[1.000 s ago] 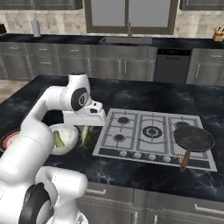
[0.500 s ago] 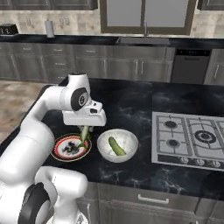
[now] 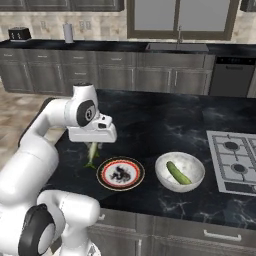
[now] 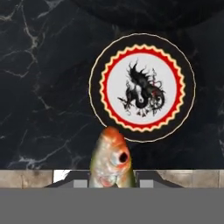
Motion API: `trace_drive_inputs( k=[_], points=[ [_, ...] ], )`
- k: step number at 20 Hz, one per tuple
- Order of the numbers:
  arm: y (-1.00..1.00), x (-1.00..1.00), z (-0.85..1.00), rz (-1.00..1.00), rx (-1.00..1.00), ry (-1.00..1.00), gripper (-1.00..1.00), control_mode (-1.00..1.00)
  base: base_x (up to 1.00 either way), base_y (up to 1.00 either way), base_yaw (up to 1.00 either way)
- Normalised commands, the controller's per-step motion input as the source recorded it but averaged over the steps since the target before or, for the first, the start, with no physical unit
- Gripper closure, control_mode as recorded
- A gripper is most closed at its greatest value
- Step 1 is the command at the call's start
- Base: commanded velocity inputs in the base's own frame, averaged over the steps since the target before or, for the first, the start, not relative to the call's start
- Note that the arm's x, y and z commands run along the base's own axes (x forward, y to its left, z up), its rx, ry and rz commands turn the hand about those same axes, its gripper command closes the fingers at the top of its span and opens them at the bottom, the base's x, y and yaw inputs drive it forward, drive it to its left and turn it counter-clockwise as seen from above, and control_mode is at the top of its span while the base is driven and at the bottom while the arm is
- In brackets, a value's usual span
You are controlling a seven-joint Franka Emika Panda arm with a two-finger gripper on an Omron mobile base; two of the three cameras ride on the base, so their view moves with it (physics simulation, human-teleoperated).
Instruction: Place the fish on the plate and place the cucumber on the same plate.
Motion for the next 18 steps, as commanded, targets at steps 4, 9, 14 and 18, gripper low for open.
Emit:
trace_drive_inputs(
  k=[4,9,14,18],
  points=[
    [-0.34,0.67,-0.46,0.06,0.05,-0.02,1.0,-1.0,0.0,0.0,0.0],
    [-0.25,0.29,-0.84,0.0,0.0,0.0,1.0,-1.0,0.0,0.0,0.0],
    [0.0,0.19,-0.64,0.01,0.0,0.0,1.0,-1.0,0.0,0.0,0.0],
    [0.0,0.17,-0.57,0.0,0.0,0.0,1.0,-1.0,0.0,0.0,0.0]
  ],
)
